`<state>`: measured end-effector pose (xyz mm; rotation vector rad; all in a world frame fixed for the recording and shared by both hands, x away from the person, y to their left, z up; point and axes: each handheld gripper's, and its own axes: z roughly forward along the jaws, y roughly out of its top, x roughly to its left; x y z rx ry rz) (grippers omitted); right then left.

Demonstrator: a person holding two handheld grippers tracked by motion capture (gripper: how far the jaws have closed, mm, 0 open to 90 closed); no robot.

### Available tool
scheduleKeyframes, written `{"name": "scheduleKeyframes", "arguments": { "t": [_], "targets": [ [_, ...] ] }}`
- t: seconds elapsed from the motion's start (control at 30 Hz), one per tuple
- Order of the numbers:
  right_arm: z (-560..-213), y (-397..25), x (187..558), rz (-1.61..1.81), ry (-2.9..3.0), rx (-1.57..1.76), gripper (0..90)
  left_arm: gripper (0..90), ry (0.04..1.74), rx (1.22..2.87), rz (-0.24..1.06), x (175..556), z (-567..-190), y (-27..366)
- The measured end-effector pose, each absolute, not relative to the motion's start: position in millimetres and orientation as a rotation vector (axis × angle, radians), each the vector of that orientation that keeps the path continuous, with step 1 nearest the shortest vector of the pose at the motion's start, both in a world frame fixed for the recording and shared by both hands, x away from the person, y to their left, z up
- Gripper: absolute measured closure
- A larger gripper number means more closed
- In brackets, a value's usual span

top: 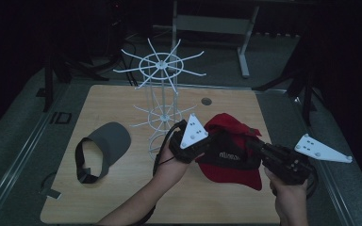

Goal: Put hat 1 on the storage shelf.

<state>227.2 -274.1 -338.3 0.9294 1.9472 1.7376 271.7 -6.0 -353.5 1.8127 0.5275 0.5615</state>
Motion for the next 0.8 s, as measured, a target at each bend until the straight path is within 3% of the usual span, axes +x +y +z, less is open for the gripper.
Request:
{"name": "scheduleKeyframes", "arguments": {
  "t": [0.57, 0.8],
  "targets": [
    [-354.0, -287.4, 218.3, 1.707, 1.902, 0.977, 82.6, 87.8, 0.515, 1.810, 0.577, 269.7, -338.6, -9.8],
    [-361.2, -292.8, 214.0, 1.707, 1.895, 1.011, 64.2, 87.9, 0.501, 1.792, 0.584, 269.1, -331.5, -10.1]
  ]
}}
